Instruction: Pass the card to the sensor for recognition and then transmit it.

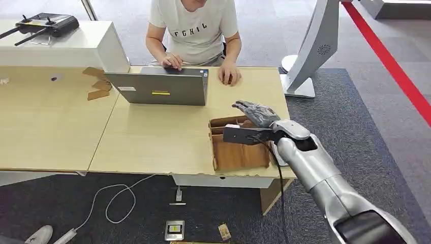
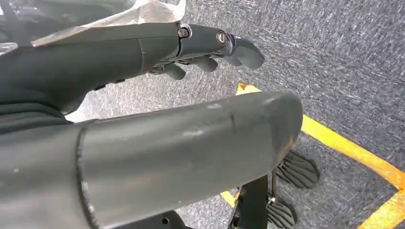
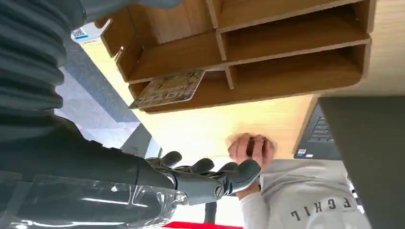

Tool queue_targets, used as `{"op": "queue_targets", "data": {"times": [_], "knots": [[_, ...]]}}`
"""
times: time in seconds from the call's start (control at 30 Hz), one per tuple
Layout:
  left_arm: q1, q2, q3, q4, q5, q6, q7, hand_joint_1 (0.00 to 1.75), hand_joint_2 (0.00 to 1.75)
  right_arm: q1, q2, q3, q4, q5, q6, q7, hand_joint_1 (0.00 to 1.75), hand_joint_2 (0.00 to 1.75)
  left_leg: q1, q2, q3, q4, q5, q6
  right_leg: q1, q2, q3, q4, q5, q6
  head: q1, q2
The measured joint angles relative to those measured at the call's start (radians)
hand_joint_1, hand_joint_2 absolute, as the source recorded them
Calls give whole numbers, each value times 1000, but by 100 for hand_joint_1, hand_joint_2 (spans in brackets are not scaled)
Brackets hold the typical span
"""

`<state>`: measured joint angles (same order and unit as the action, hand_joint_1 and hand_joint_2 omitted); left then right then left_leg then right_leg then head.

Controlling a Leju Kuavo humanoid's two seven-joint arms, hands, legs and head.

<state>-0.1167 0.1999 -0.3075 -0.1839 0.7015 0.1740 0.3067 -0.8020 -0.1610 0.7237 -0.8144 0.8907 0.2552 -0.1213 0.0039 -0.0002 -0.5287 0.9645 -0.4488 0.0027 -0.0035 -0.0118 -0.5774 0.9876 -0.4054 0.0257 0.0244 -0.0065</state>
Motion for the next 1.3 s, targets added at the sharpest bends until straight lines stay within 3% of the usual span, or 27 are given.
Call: {"op": "queue_targets", "data": {"times": [0.57,1.3], "knots": [[-1,-4,-12,0,18,14,-6,0,0,-24,-23,7,60,15,-69,0,0,175,0,0,0,0,0,0,0,0,0,0,0,0,0,0],[-2,-8,-35,0,26,19,0,0,0,-24,-21,7,104,10,-77,-22,0,175,0,0,0,0,0,0,0,0,0,0,0,0,0,0]]}}
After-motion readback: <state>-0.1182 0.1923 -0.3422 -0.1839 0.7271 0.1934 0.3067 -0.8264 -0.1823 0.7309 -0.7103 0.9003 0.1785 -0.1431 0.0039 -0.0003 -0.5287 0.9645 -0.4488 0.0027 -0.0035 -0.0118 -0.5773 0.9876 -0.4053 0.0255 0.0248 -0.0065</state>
